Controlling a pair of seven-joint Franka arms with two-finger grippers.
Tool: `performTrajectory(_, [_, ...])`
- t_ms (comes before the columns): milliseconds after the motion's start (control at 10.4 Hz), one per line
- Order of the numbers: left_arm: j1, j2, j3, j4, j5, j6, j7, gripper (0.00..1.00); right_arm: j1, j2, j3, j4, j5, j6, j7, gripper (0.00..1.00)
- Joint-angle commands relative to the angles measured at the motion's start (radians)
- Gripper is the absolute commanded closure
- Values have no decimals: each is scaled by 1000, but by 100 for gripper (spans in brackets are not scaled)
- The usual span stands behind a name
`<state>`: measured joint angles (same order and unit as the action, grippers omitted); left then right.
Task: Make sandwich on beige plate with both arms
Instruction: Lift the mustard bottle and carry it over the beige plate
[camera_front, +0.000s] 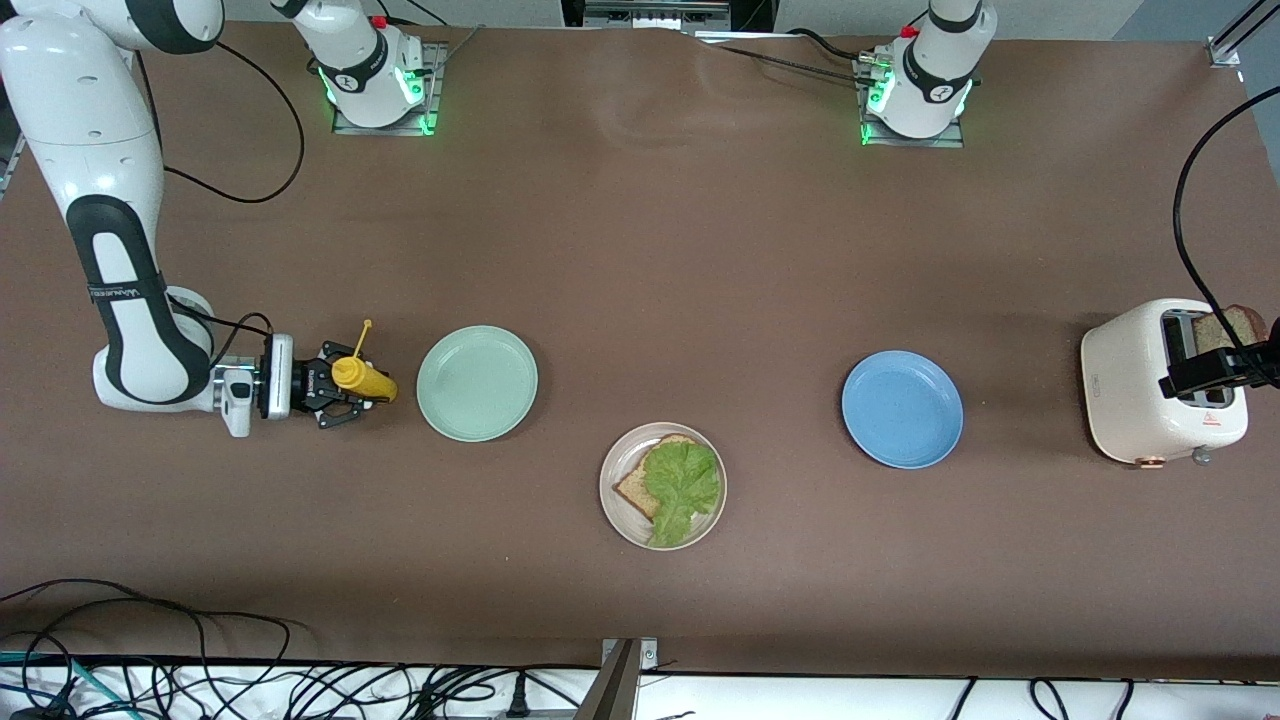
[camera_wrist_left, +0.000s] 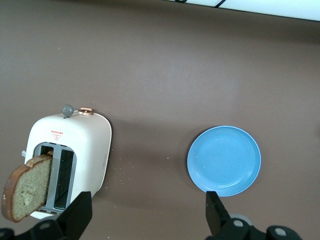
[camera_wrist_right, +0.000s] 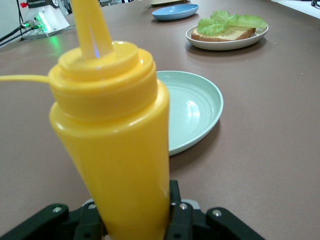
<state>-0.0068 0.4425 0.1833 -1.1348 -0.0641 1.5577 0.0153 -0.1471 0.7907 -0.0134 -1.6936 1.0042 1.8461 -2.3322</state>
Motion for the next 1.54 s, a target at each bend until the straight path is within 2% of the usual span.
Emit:
performTrajectory(0, [2, -11, 1, -14, 3, -1, 23, 0, 52, -57, -3, 2, -19, 59, 75, 100])
performTrajectory(192, [2, -11, 1, -14, 3, -1, 22, 0, 127, -117, -25, 3, -114, 120, 263, 100])
performTrajectory(480, [1, -13, -1, -14, 3, -2, 19, 0, 399, -172, -205, 12, -151, 177, 524, 100])
performTrajectory(576, [1, -13, -1, -14, 3, -2, 18, 0, 472, -174, -253, 35, -188, 177, 613, 100])
performTrajectory(768, [1, -13, -1, -14, 3, -2, 18, 0, 639, -172, -370, 104, -325, 159, 834, 100])
performTrajectory(959, [1, -13, 1, -14, 3, -2, 22, 0, 804, -165, -453, 162, -505, 131, 1108, 100])
performTrajectory(1055, [2, -13, 1, -14, 3, -2, 22, 0, 883, -144, -499, 214, -565, 89, 1228, 100])
performTrajectory(1151, [1, -13, 1, -14, 3, -2, 22, 0, 958, -101, -564, 286, -585, 23, 1313, 100])
performTrajectory(1247, [2, -13, 1, -14, 3, -2, 22, 0, 1041, -26, -658, 393, -582, -61, 1373, 100])
performTrajectory(1343, [2, -13, 1, -14, 3, -2, 23, 0, 1093, 52, -724, 504, -579, -140, 1434, 100])
performTrajectory(1439, [2, -13, 1, -14, 3, -2, 23, 0, 1127, 118, -761, 590, -581, -192, 1489, 100])
